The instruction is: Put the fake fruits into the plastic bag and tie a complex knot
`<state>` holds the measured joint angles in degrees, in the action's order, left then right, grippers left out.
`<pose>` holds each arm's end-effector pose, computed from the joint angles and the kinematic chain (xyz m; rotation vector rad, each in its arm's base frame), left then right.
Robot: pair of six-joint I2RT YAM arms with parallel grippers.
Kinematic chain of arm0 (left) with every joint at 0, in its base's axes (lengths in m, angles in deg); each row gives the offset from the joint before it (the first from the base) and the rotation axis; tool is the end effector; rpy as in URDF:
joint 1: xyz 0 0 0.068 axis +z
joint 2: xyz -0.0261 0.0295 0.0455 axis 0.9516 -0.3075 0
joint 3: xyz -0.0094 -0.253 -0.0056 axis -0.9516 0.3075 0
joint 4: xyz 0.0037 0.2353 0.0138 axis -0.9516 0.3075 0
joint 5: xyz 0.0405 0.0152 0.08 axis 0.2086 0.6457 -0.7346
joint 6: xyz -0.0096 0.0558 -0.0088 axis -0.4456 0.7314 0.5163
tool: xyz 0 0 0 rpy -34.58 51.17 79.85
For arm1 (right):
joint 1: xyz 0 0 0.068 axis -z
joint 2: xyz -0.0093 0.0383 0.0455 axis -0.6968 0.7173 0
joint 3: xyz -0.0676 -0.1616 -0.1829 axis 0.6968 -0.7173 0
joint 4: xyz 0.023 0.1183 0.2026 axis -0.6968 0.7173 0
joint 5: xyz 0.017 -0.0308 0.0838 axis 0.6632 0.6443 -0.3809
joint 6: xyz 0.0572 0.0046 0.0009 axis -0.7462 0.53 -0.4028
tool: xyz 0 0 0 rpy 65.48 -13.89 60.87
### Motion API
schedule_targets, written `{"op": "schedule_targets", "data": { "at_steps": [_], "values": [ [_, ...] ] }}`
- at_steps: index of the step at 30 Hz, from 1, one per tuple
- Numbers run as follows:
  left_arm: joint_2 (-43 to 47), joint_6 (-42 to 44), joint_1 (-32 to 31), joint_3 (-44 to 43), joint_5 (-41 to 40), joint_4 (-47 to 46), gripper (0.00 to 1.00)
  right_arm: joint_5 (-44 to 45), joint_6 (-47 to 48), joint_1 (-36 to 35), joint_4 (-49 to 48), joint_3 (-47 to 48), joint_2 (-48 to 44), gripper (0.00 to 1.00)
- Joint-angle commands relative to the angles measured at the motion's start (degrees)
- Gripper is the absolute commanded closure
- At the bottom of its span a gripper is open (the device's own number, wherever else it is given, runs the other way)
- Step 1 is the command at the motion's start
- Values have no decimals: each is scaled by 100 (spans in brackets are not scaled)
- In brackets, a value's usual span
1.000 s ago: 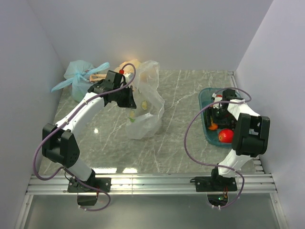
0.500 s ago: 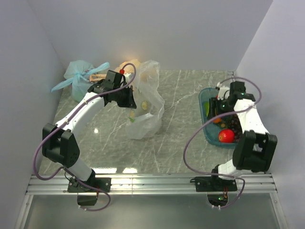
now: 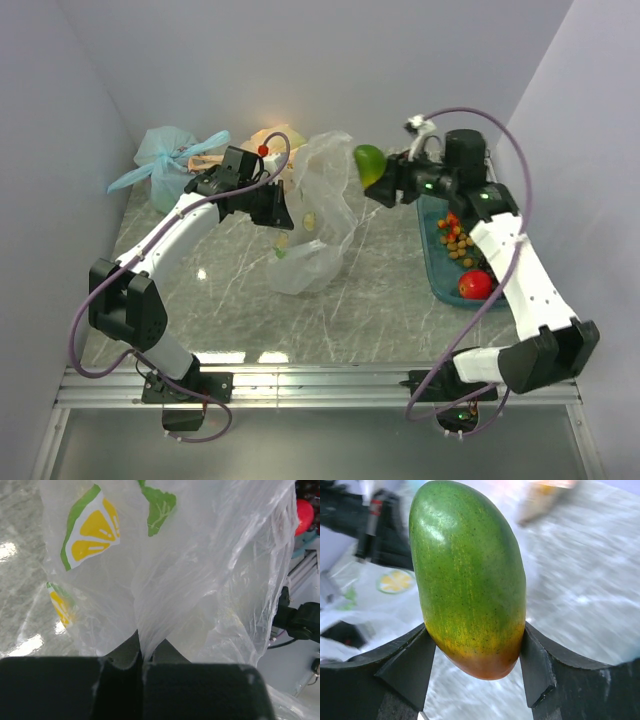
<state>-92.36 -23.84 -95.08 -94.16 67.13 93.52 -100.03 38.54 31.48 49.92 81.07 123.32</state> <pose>0.2887 -0.1422 0.2948 0.3404 2.4742 -0.8748 0.2507 0.0808 0.3876 -0.5987 1.9036 0.7799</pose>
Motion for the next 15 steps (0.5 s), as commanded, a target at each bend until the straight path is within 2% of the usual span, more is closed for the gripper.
{"op": "schedule_targets", "data": {
  "at_steps": [1,5,9,12,15],
  "values": [
    [43,-21,-31,-301,470,-116,99,-19,-201,-793,-913,145,317,72],
    [-89,-241,-5,-301,514,-204,100,412,-6,-1463,-1239,-56,607,72],
    [-150,-408,4,-318,488,-371,100,921,73,-1832,-1345,-417,1098,71],
    [-247,-460,22,-433,409,-337,100,1484,468,-2096,-1292,-522,1319,72],
    [-308,-601,127,-459,417,-363,99,1686,591,-2193,-1204,-776,1433,73]
  ]
}}
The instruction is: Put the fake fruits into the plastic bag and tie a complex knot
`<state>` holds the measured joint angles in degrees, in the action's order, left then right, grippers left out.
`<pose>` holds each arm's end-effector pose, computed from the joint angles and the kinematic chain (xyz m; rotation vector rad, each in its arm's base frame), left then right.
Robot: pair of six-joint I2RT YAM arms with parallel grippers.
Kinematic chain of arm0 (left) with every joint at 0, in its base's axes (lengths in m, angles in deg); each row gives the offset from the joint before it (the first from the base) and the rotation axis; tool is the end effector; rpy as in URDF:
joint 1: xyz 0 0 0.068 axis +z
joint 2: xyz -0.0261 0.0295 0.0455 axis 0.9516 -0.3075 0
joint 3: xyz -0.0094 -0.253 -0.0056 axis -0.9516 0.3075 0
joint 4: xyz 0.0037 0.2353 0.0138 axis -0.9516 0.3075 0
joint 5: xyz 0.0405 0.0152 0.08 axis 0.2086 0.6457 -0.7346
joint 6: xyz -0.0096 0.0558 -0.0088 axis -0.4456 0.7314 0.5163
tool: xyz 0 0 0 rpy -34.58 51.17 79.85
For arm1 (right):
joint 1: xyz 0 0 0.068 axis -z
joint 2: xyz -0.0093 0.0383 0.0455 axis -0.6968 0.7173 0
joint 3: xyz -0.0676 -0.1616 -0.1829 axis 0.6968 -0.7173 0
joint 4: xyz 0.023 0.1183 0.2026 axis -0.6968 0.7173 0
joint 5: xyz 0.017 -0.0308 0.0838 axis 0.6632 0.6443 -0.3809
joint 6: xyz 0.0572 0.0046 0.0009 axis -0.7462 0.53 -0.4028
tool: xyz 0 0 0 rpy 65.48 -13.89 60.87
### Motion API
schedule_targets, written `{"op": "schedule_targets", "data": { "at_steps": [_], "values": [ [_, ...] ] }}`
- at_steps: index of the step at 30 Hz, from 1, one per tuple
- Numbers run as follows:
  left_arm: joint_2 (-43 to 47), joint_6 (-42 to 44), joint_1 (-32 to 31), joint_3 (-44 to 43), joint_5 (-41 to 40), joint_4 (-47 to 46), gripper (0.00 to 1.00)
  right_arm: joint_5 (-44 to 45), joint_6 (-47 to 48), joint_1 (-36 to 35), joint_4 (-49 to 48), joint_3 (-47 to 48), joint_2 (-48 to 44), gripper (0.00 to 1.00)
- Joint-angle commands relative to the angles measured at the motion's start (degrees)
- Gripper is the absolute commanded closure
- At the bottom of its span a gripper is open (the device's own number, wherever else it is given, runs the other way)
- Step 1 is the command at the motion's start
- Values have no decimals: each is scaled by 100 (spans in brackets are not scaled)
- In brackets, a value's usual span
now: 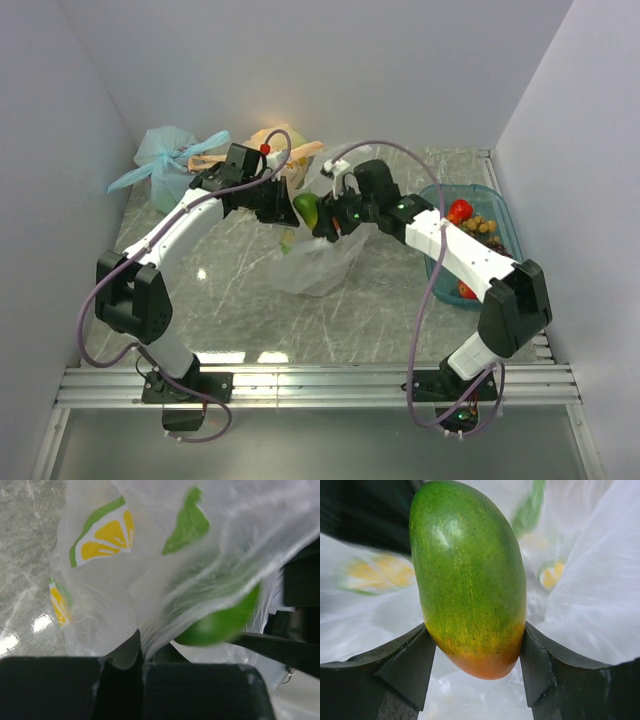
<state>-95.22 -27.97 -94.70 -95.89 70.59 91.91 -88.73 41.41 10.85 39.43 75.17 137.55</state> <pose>0.3003 -0.1471 0.2913 0.2762 2.4880 -0.9758 0.2685 0.1968 0.3011 -0.9006 2.0192 0.7776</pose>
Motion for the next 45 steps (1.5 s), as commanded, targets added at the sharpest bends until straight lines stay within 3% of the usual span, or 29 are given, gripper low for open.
{"op": "schedule_targets", "data": {
  "at_steps": [1,7,10,11,14,24,30,33,34,36,38,40,42,45],
  "values": [
    [-57,-258,134,-260,133,-245,99,583,392,-148,-155,-292,28,73],
    [-242,-303,231,-295,300,-254,99,952,568,-219,107,-373,634,67],
    [-286,-259,231,-348,300,-210,100,1032,621,-227,397,-39,1012,45],
    [-286,-250,222,-348,300,-175,100,1006,622,-219,433,84,1065,31],
    [-312,-224,222,-357,274,-148,99,805,648,-227,399,164,847,18],
    [-260,-197,222,-357,230,-140,99,119,727,-228,1127,1104,-102,12],
    [-207,-136,213,-322,142,-157,100,319,1122,-105,1312,920,-1122,11],
    [-181,-66,222,-348,90,-140,100,321,1542,403,2013,1103,-1412,8],
    [-172,-22,213,-357,81,-131,100,41,1788,623,2712,1200,-1439,8],
    [-154,40,196,-357,72,-78,100,-303,2464,1562,3523,1342,-1536,7],
    [-145,119,161,-339,63,-61,99,-506,3658,2614,4710,1350,-1650,7],
    [-119,119,134,-278,63,-69,100,-419,4880,3206,5797,1316,-1659,7],
    [-58,102,64,-217,55,-113,99,36,5531,3954,6180,1053,-1659,7],
    [-40,102,-24,-207,2,-113,99,871,5510,4586,6121,482,-1528,7]
  ]
}}
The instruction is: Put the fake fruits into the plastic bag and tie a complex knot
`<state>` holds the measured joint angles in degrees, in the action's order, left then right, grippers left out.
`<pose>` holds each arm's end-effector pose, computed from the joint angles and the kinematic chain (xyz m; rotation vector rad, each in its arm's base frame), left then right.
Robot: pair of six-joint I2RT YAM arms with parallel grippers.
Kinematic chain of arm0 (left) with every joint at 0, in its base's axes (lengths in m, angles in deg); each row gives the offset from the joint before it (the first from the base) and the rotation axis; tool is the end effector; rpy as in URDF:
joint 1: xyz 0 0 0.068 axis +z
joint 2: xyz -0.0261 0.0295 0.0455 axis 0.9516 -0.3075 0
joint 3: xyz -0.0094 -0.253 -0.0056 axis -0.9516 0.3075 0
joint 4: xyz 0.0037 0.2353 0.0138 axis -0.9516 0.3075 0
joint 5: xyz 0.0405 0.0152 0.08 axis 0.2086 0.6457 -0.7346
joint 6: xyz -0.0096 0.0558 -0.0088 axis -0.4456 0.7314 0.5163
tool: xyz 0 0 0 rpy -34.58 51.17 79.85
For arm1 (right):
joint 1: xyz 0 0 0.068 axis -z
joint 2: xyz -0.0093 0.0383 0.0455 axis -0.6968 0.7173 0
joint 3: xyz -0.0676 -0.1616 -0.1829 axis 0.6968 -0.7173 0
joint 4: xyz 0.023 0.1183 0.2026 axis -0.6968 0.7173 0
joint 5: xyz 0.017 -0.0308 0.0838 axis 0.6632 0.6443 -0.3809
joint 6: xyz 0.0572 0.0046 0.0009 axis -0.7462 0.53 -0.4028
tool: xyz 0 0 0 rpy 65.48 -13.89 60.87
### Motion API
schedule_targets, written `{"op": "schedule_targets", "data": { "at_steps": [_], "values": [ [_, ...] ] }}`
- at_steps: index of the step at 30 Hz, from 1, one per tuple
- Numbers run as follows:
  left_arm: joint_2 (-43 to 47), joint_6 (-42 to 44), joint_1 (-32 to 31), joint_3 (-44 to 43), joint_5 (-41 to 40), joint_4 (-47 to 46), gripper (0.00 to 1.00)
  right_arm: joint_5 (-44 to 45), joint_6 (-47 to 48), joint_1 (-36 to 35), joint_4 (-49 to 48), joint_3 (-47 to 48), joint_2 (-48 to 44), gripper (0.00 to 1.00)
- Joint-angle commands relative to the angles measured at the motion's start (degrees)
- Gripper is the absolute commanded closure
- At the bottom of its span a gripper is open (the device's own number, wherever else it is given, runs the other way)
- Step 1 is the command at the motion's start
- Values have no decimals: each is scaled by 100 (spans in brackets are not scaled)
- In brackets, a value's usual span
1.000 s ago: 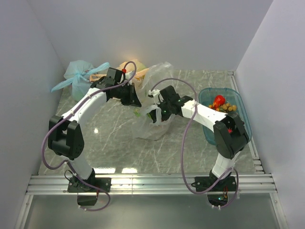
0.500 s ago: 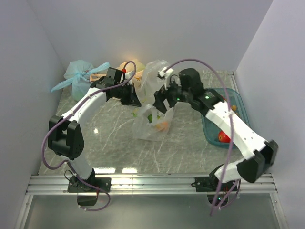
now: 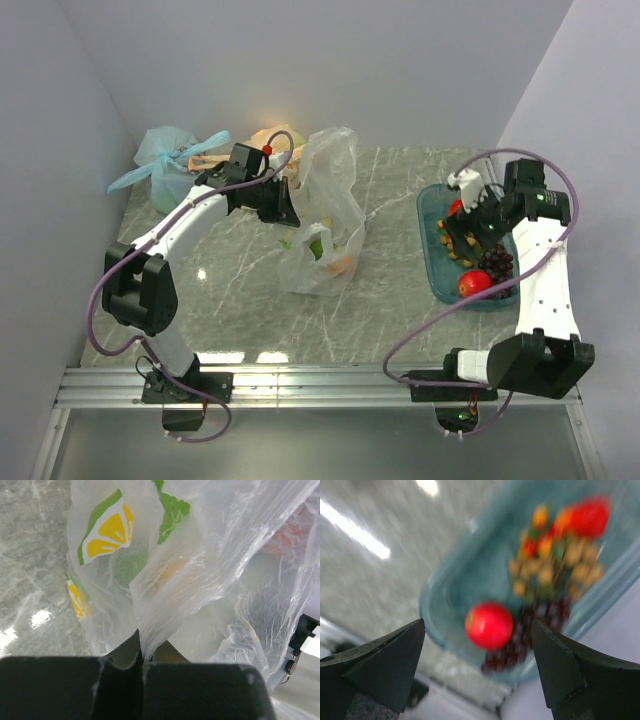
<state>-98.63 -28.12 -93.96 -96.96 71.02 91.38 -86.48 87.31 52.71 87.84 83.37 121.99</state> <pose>0.3134 -0.1480 0.2786 0.2515 2.5202 -0.9770 0.2116 -0.0162 0.3481 -0.9572 2.2962 0.1070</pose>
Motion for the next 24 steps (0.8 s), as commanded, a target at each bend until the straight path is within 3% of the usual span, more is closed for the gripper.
{"op": "schedule_targets", "data": {
  "at_steps": [1,6,11,24],
  "values": [
    [310,117,-116,-100,-51,-78,100,840,744,560,974,-618,142,6],
    [310,108,-133,5,-103,-166,99,1658,-117,1062,261,-1375,634,6],
    [371,117,-177,137,-218,-254,99,1685,-785,1212,-539,-1719,1021,6],
    [301,73,-169,58,-306,-202,100,1414,-1472,1212,-1112,-1772,2305,5]
  ]
}}
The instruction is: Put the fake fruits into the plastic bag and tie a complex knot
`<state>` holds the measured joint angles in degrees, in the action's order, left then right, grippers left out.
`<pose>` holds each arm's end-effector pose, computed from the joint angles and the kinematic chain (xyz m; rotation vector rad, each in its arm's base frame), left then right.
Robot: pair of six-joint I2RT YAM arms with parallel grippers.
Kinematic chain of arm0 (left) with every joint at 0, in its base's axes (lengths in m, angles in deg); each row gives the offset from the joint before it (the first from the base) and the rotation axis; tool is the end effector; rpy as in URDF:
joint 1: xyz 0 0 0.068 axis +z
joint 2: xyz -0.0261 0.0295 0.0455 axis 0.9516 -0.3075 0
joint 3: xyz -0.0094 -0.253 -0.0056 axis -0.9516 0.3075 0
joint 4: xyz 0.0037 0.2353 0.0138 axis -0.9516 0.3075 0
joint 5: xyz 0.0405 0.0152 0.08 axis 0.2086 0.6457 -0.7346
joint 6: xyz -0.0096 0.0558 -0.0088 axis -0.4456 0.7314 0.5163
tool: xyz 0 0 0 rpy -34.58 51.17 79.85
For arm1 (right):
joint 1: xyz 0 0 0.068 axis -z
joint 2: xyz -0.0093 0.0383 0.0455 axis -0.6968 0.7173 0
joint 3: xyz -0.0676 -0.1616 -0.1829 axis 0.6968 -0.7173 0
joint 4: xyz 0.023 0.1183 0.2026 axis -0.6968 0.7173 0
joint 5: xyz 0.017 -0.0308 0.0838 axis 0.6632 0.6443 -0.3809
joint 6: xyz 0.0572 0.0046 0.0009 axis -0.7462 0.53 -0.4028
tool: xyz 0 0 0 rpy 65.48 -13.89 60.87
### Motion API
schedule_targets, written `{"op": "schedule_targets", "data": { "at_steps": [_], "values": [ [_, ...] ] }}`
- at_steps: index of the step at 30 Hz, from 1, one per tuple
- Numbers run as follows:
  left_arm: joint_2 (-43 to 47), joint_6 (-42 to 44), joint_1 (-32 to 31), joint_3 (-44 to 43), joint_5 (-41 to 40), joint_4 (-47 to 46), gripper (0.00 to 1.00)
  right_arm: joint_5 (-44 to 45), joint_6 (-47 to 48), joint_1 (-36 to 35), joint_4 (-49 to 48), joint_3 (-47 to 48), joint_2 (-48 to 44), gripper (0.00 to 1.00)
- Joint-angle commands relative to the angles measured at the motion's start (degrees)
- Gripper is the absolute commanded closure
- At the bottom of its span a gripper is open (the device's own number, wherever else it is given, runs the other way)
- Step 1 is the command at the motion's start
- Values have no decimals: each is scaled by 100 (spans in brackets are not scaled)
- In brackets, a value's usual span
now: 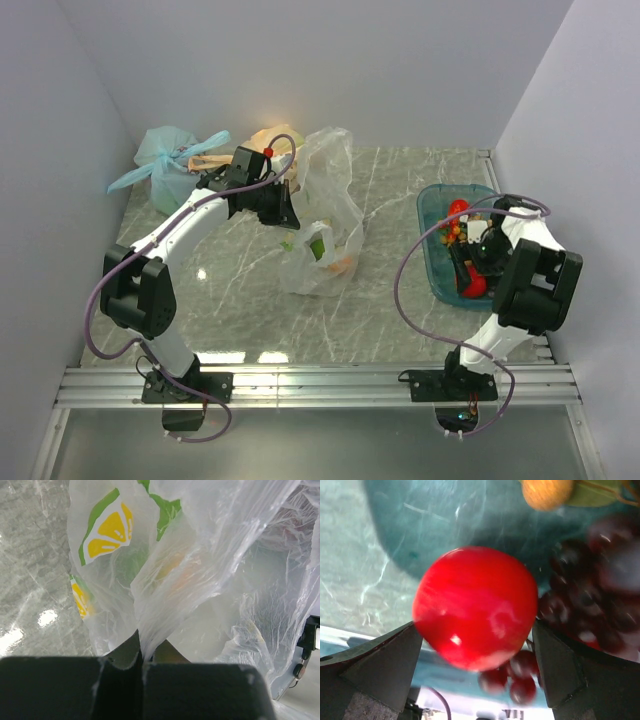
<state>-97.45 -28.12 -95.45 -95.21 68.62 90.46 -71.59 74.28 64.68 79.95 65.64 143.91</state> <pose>0.3065 -0.1532 0.2767 0.2662 2.5186 -0.9364 0.2450 -0.0860 0.1863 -0.3742 3.0631 0.1850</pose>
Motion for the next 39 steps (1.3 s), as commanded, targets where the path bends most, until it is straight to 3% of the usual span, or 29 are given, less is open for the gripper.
{"op": "schedule_targets", "data": {
  "at_steps": [1,6,9,12,20,25,29,33,39],
  "values": [
    [174,82,-29,-126,-65,-92,100,-128,-187,14,-340,62,191,5],
    [104,73,-20,-152,-65,-92,100,-602,-336,14,-156,413,324,12],
    [95,82,-20,-178,-57,-66,100,-646,-249,23,133,580,211,31],
    [78,91,-20,-187,-74,-57,99,-769,-170,5,397,782,-18,39],
    [104,126,-29,-179,-57,-22,99,-1226,23,23,1013,1643,-669,41],
    [122,135,-29,-196,5,-13,99,-2130,164,-143,1495,2555,-801,42],
    [122,187,-29,-249,23,40,99,-2887,-273,-977,1524,3497,-810,42],
    [157,266,-20,-266,40,101,100,-3133,-1047,-2259,656,4332,-670,42],
    [192,354,-20,-284,49,101,99,-3099,-1874,-3816,-734,4333,-222,42]
  ]
}}
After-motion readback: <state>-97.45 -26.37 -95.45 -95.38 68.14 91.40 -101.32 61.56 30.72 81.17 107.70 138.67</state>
